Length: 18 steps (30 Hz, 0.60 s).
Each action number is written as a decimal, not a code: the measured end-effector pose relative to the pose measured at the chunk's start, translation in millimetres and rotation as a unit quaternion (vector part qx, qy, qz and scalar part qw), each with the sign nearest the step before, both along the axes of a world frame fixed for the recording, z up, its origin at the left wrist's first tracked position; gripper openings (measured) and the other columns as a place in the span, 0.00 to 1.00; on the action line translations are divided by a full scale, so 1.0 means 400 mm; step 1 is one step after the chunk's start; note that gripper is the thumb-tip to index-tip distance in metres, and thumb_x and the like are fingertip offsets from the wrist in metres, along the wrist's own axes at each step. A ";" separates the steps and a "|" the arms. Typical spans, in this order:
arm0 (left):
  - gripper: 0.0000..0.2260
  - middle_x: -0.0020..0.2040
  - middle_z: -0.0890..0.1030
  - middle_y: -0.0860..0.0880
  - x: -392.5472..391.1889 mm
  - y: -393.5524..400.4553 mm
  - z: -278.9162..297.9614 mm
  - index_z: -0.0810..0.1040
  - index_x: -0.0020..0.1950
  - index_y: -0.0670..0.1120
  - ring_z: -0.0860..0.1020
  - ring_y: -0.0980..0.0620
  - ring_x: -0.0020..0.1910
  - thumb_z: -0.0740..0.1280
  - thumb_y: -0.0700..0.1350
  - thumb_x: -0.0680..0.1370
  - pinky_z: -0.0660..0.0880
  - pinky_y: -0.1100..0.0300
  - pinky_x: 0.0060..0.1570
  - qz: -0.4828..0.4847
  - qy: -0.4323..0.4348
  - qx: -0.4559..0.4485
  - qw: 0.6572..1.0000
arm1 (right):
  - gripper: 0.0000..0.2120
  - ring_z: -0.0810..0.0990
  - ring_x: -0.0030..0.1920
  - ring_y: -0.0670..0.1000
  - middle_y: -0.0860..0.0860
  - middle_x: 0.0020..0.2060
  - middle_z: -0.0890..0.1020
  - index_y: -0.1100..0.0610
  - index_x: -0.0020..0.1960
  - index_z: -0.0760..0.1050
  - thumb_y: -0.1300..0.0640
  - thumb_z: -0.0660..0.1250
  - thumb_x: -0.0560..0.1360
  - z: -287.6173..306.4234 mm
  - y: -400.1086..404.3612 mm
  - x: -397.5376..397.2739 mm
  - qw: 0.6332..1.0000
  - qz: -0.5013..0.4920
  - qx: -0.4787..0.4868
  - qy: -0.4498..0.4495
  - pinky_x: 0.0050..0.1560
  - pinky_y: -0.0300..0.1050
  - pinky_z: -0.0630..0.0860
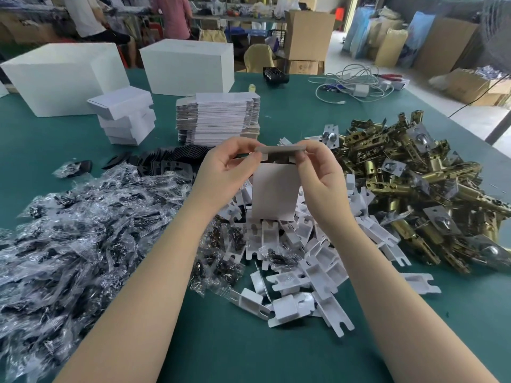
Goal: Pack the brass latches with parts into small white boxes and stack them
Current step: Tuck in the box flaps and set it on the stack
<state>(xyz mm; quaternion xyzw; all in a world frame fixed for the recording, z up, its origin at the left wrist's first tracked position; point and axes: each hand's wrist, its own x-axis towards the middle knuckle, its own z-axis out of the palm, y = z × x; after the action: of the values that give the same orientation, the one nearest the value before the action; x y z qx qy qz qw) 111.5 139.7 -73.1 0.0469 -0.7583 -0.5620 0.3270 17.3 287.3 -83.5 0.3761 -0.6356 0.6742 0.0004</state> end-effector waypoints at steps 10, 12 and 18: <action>0.09 0.56 0.84 0.63 0.020 -0.042 0.003 0.83 0.48 0.59 0.83 0.57 0.54 0.77 0.46 0.73 0.79 0.65 0.49 -0.082 -0.059 -0.007 0.995 | 0.06 0.80 0.47 0.44 0.43 0.52 0.81 0.46 0.52 0.75 0.47 0.62 0.78 -0.022 0.011 0.012 0.998 -0.001 -0.004 0.062 0.46 0.38 0.75; 0.08 0.56 0.84 0.60 0.019 -0.038 0.002 0.84 0.48 0.57 0.83 0.57 0.55 0.77 0.52 0.70 0.79 0.66 0.48 -0.072 -0.044 -0.002 0.996 | 0.05 0.80 0.45 0.46 0.45 0.54 0.81 0.45 0.52 0.75 0.49 0.65 0.77 -0.026 0.010 0.010 0.999 -0.005 0.003 0.051 0.46 0.37 0.74; 0.08 0.59 0.83 0.57 0.003 -0.027 -0.016 0.81 0.48 0.54 0.82 0.57 0.56 0.76 0.43 0.74 0.77 0.68 0.47 -0.043 -0.031 -0.012 0.999 | 0.07 0.80 0.52 0.46 0.41 0.56 0.79 0.51 0.55 0.76 0.56 0.68 0.78 -0.032 0.021 0.000 0.995 -0.028 0.031 0.095 0.54 0.43 0.78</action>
<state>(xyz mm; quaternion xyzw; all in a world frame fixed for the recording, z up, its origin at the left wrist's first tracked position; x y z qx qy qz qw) 112.6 128.7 -79.7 0.0278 -0.7761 -0.5648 0.2792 17.2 295.6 -96.1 0.4202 -0.6640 0.6147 0.0682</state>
